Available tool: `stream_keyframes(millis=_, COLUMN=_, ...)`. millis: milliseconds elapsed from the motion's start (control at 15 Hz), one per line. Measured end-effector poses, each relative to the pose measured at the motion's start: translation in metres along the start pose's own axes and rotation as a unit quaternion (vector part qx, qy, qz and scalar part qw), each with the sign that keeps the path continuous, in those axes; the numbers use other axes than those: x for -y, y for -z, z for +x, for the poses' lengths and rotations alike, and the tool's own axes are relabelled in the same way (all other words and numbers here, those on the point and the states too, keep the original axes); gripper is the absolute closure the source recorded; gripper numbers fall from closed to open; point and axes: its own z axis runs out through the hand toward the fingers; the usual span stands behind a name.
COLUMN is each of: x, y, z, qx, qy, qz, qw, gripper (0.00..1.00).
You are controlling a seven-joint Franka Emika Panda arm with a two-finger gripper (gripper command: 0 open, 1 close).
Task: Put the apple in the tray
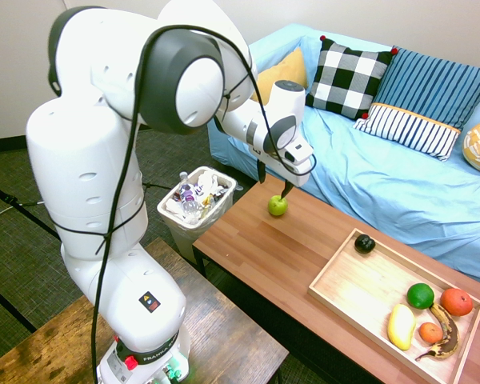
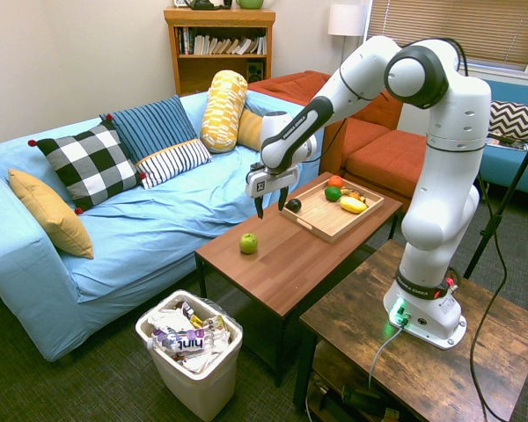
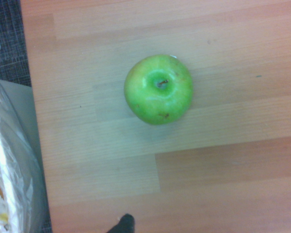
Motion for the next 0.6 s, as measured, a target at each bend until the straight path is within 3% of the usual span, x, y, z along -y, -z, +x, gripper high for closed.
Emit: stream_keyframes(millis=600, x=0.056, y=-0.068, z=0.015, qx=-0.029, qy=-0.02, qz=-0.01, qw=0.999, gripper=0.0)
